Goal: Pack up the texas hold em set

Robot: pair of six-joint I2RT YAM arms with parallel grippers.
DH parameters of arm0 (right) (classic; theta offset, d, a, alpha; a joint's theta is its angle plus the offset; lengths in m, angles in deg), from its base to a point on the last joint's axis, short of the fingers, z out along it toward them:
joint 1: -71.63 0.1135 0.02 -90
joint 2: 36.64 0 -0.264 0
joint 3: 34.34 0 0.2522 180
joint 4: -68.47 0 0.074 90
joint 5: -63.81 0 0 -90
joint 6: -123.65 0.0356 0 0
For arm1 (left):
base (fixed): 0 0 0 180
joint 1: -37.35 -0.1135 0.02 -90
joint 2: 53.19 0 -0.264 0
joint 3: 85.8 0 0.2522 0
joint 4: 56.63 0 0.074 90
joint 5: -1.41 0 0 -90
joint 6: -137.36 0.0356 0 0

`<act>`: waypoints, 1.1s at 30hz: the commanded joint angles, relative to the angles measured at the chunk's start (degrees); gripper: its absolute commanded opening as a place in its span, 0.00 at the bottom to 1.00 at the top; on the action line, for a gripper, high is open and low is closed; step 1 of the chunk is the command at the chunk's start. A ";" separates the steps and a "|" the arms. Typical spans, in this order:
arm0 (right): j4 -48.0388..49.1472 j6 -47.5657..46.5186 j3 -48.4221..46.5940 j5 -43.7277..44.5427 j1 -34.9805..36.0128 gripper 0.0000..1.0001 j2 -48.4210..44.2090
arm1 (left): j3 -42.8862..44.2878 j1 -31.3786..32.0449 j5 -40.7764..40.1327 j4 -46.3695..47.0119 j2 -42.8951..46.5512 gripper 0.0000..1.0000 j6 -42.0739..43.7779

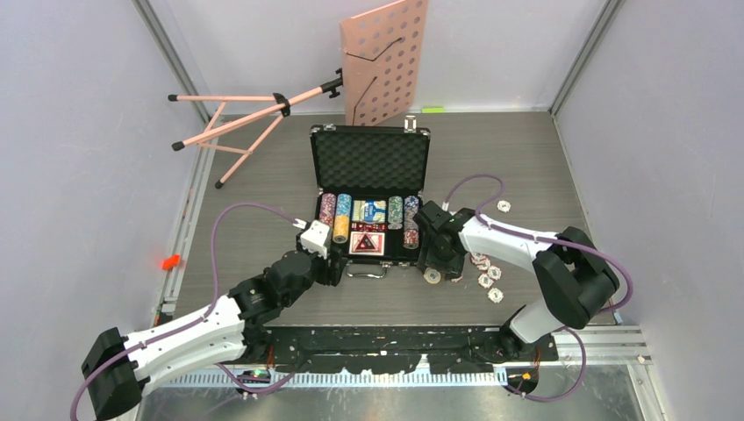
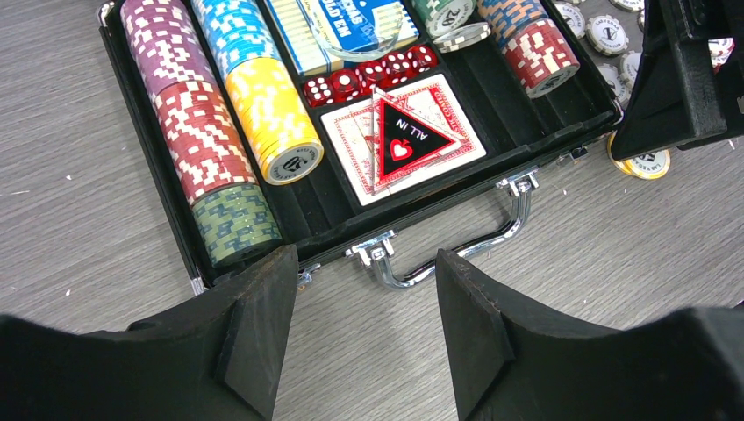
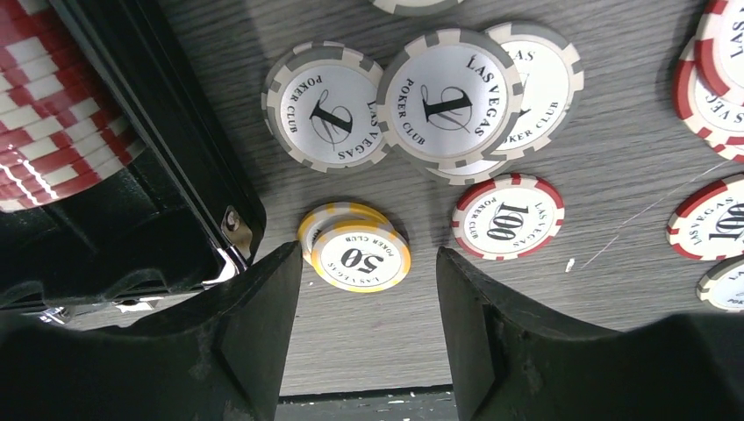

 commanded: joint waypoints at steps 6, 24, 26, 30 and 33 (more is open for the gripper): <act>-0.69 -0.39 -3.10 1.18 0.85 0.67 -3.71 | 0.17 0.12 0.12 3.04 -0.35 0.61 0.79; -1.87 -1.06 -4.34 9.74 6.21 0.66 7.00 | 0.09 0.12 -0.23 3.10 -0.36 0.62 0.79; -1.44 -1.25 -3.70 9.33 6.31 0.59 7.57 | 0.15 0.12 -0.23 3.08 -0.40 0.62 0.79; 0.40 -1.48 -2.42 7.05 6.27 0.35 7.60 | 0.17 0.10 -0.30 3.08 -0.57 0.62 0.88; 2.06 -1.00 -1.44 4.80 6.29 0.29 6.63 | 0.09 0.12 -0.65 3.17 -0.69 0.62 0.96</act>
